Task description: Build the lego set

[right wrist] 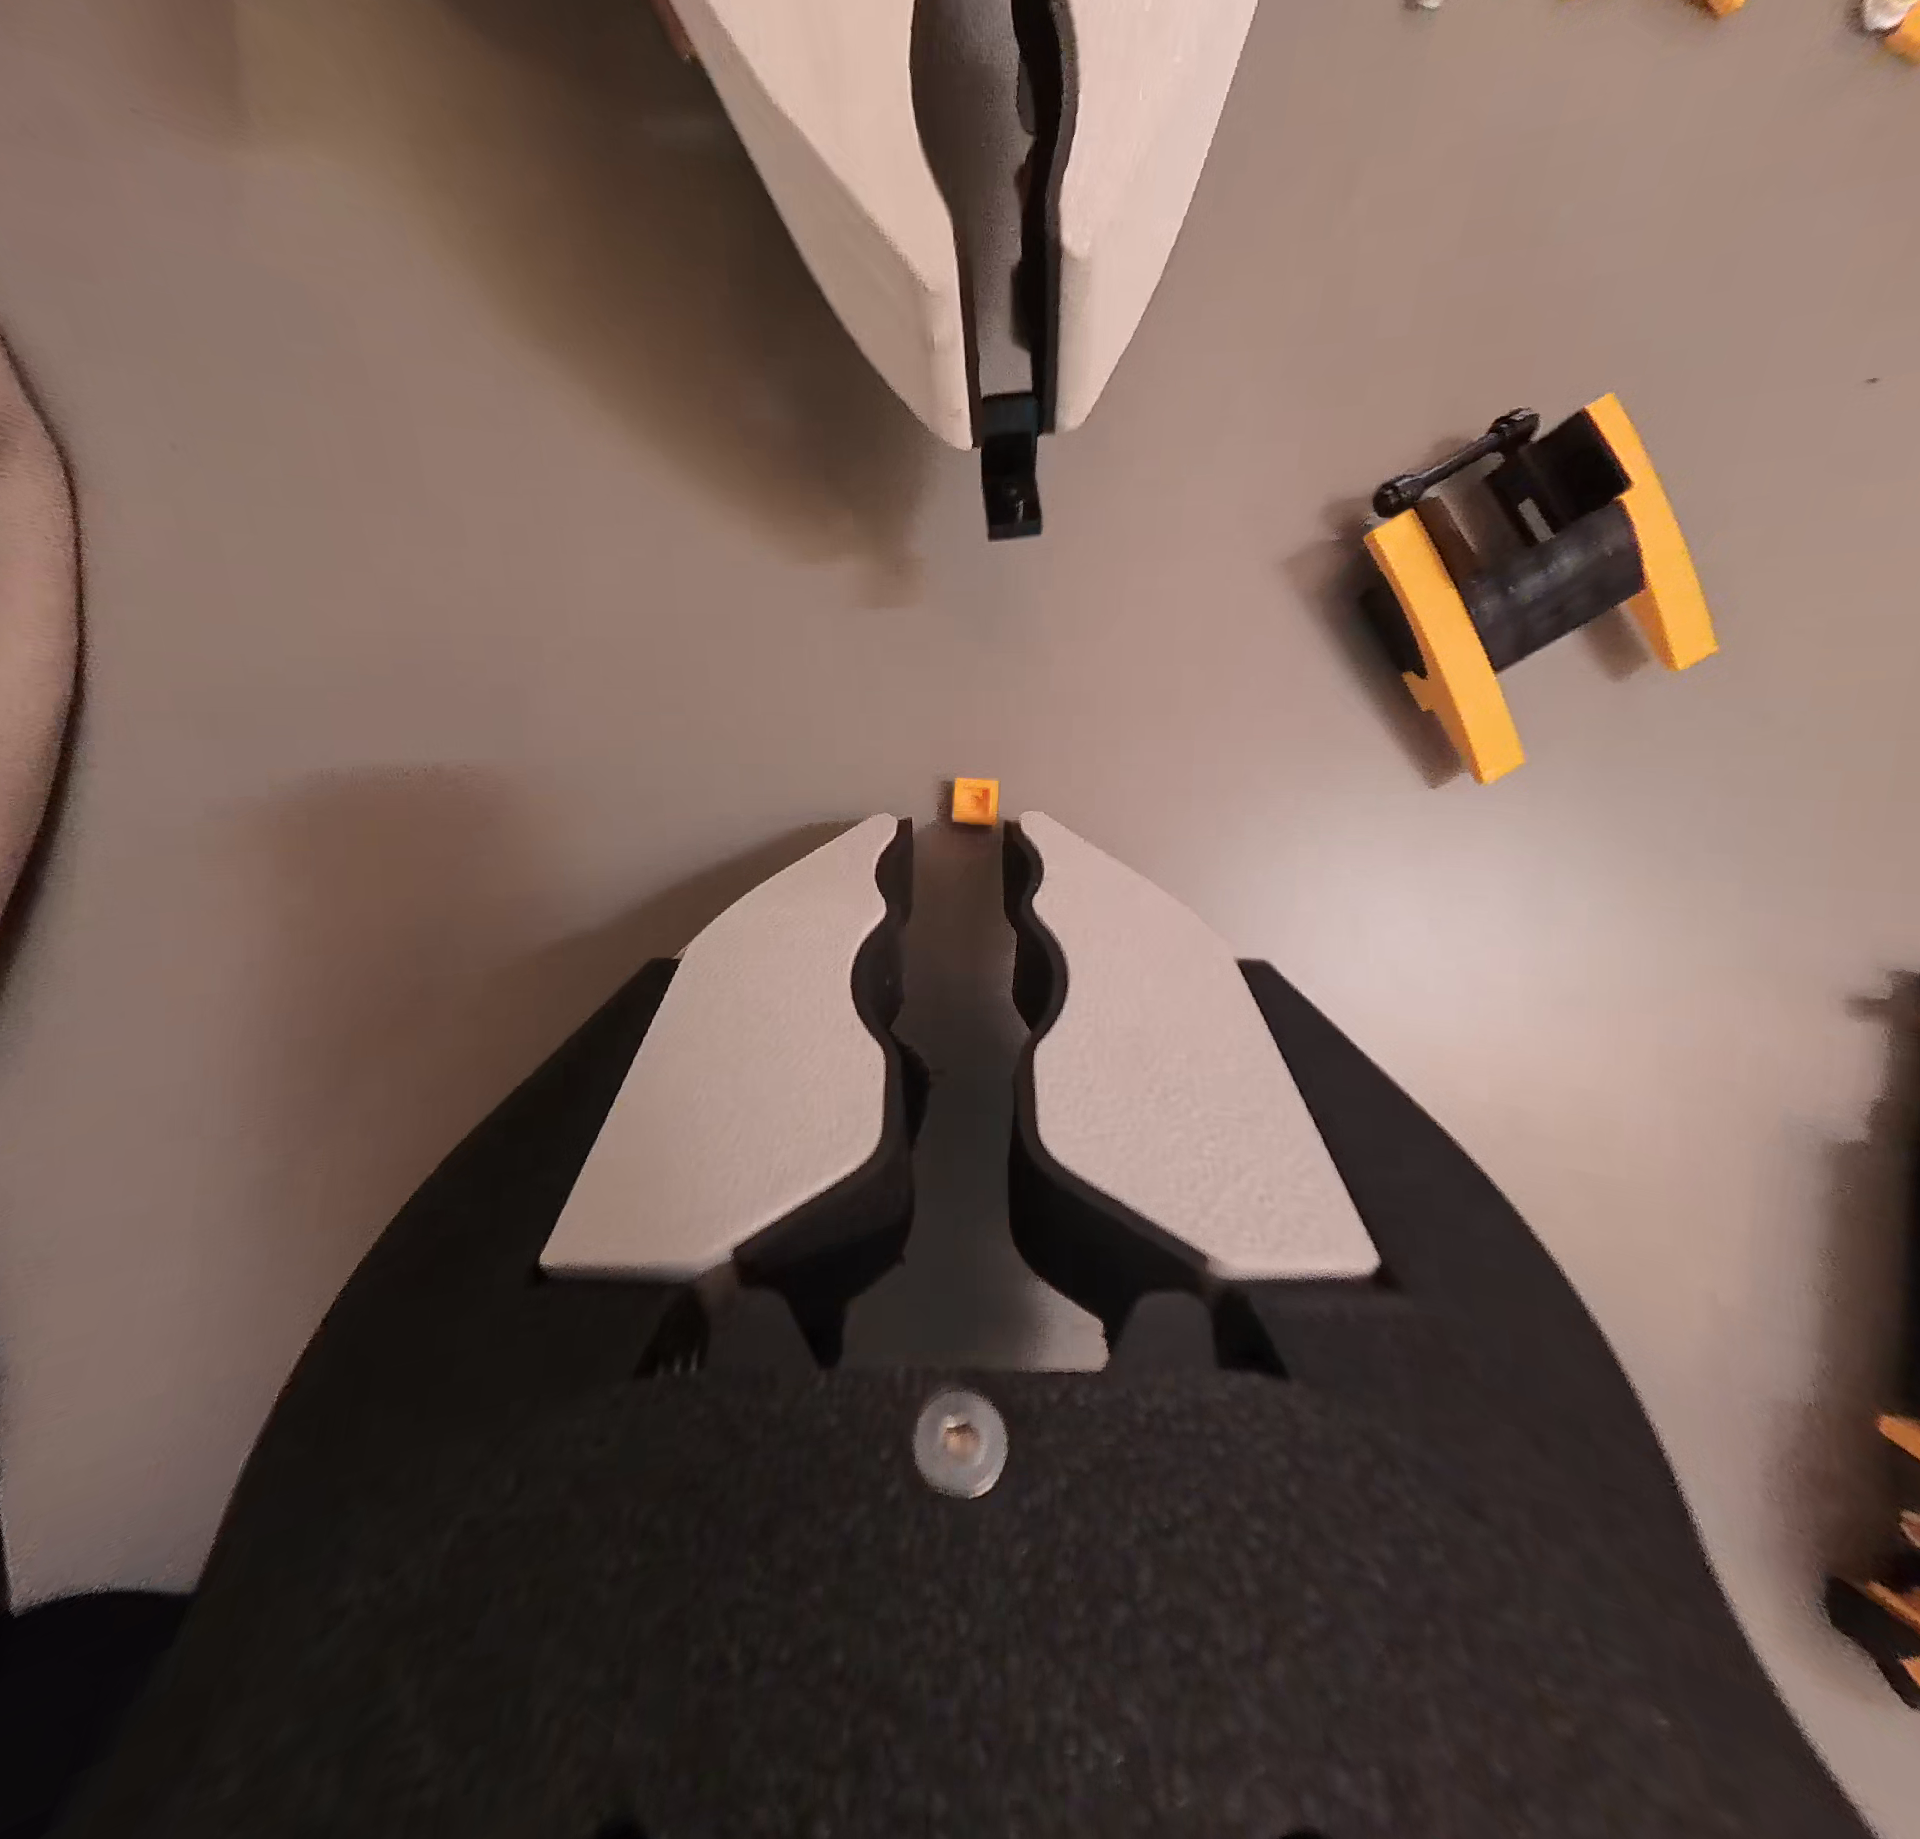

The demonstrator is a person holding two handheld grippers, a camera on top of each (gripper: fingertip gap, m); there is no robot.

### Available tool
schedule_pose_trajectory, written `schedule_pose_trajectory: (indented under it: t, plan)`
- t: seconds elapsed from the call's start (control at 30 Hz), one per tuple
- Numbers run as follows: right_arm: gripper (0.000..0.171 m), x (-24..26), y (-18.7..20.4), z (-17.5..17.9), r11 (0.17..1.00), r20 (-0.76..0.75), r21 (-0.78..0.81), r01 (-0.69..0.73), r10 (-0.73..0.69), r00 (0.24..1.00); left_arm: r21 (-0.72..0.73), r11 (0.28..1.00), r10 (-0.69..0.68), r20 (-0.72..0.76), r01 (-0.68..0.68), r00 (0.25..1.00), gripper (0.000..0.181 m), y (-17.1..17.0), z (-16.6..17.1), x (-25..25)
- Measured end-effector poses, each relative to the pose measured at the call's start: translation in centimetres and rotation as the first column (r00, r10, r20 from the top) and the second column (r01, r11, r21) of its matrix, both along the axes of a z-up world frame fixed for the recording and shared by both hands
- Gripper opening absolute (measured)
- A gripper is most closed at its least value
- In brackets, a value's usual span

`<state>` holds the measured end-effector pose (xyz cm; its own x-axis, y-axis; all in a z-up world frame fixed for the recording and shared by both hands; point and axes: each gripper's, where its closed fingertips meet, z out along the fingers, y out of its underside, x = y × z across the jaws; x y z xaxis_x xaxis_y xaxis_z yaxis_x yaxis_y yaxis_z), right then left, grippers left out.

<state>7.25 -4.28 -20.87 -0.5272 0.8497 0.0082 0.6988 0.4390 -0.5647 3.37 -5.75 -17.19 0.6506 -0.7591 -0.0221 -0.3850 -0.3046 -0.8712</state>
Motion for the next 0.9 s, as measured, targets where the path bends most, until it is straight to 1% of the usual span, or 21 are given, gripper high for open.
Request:
schedule_pose_trajectory:
  t: [0.07, 0.1, 0.13, 0.4, 0.57, 0.9]
  plan:
    - [0.015, -0.3, -0.1, -0.4, 1.000, 0.025, 0.009, -0.001, 0.001, 1.000, -0.012, 1.000, -0.007, -0.008, 0.007, 1.000, 0.008, -0.1, -0.3, 0.1]
    - [0.009, -0.4, -0.1, -0.3, 1.000, 0.029, 0.003, 0.000, 0.000, 1.000, -0.017, 1.000, -0.012, -0.011, 0.012, 1.000, 0.007, -0.2, -0.4, 0.2]
    - [0.008, -0.5, -0.1, -0.3, 1.000, 0.035, 0.007, 0.000, 0.000, 0.999, -0.023, 1.000, -0.017, -0.015, 0.017, 1.000, 0.007, -0.2, -0.5, 0.3]
    - [0.008, -1.0, -0.8, 0.3, 0.997, 0.038, 0.052, -0.057, 0.055, 0.998, -0.095, 0.994, -0.050, -0.063, 0.044, 0.997, 0.008, -0.7, -2.2, 1.1]
    - [0.008, -1.6, -1.7, 0.1, 0.993, 0.043, 0.073, -0.093, 0.090, 0.995, -0.110, 0.992, -0.072, -0.076, 0.063, 0.994, 0.008, -1.0, -2.7, 1.8]
    - [0.008, -1.7, -2.1, -0.1, 0.991, 0.053, 0.077, -0.109, 0.105, 0.993, -0.109, 0.992, -0.070, -0.071, 0.062, 0.995, 0.007, -0.9, -2.7, 1.8]
